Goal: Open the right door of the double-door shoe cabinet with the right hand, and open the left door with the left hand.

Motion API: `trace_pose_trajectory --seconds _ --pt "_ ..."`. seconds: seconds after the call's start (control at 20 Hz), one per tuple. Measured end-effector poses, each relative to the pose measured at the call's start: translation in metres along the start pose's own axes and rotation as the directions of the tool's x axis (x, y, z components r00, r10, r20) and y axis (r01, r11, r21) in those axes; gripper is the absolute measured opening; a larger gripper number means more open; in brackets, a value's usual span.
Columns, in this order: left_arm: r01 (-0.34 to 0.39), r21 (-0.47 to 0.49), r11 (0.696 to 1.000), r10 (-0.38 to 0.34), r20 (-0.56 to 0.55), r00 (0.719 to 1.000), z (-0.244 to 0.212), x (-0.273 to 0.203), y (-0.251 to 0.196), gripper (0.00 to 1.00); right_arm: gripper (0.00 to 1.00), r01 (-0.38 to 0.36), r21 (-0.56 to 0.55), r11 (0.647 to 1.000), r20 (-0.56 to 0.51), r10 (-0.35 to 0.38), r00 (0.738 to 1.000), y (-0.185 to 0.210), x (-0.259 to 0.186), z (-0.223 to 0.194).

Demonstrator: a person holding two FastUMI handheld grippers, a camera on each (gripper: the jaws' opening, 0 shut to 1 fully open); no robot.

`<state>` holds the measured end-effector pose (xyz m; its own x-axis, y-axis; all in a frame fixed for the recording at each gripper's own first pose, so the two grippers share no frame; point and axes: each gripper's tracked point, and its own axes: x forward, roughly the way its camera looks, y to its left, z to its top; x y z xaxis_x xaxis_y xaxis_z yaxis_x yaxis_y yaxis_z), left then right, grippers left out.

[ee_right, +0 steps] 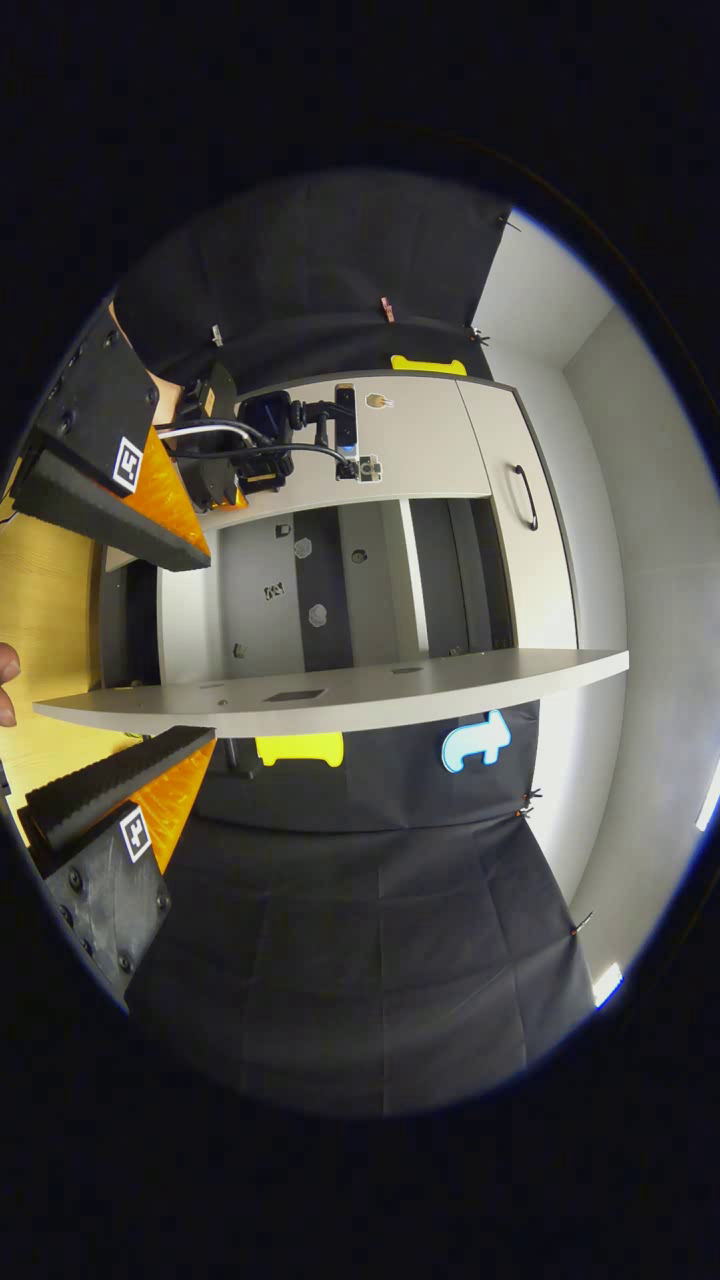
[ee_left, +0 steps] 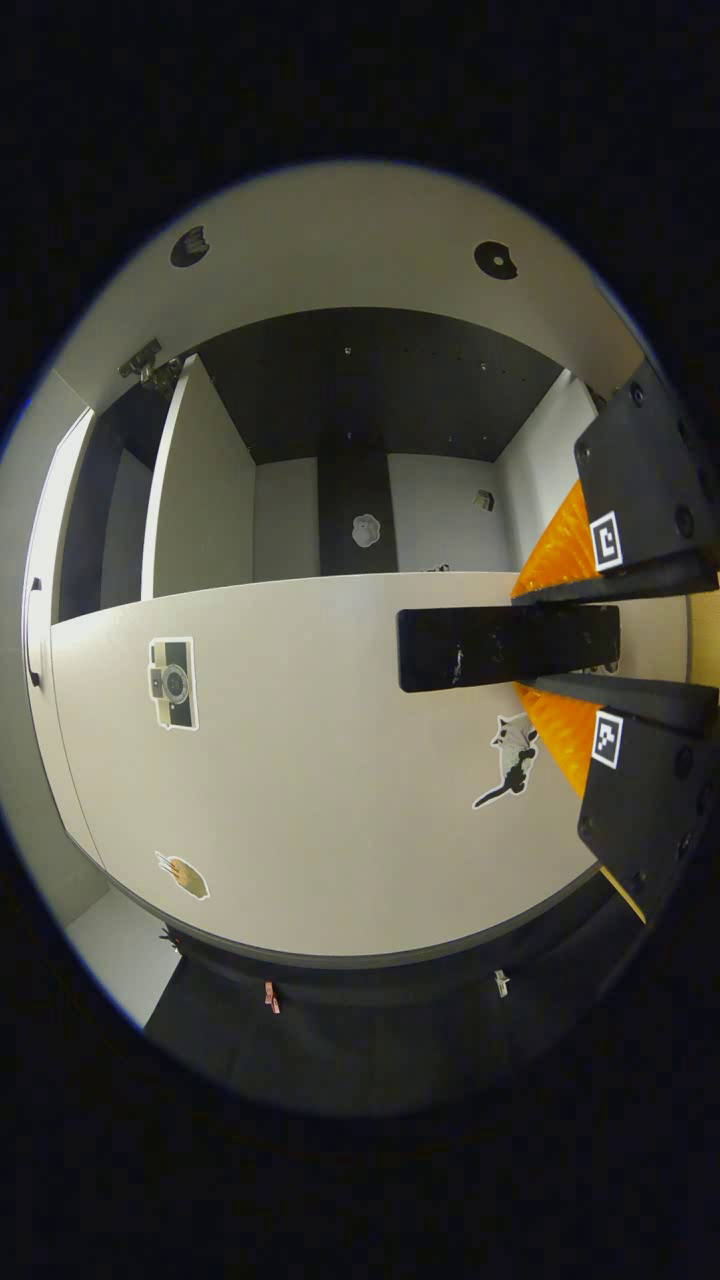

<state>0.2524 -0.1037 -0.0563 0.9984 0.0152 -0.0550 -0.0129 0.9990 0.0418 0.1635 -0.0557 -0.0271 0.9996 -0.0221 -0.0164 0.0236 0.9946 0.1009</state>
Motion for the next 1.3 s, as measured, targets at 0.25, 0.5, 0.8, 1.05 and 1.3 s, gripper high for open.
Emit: trace_pose_trajectory --seconds 0.25,0.5,0.8,1.05,1.3 --pt "-0.010 -0.008 1.000 0.010 0.006 1.000 -0.005 0.003 -0.001 0.35 0.97 0.025 0.002 1.000 0.012 -0.025 1.000 -0.007 -0.001 0.003" --pt "0.042 -0.077 0.996 -0.042 -0.005 0.999 -0.006 -0.001 0.001 0.22 0.97 0.004 -0.021 1.000 0.012 -0.004 1.000 -0.006 0.000 0.003" --pt "0.104 -0.085 0.991 -0.106 -0.013 0.994 -0.009 -0.037 0.018 0.19 0.98 -0.028 -0.019 0.999 -0.003 0.027 1.000 0.003 -0.001 0.001" --pt "0.127 -0.088 0.988 -0.130 -0.026 0.991 -0.014 -0.046 0.029 0.19 1.00 -0.054 -0.014 0.998 0.005 0.054 0.999 0.014 -0.002 0.001" --pt "0.150 -0.102 0.983 -0.154 -0.032 0.988 -0.014 -0.061 0.042 0.18 0.98 -0.075 -0.012 0.997 0.011 0.075 0.997 0.024 -0.004 0.000"
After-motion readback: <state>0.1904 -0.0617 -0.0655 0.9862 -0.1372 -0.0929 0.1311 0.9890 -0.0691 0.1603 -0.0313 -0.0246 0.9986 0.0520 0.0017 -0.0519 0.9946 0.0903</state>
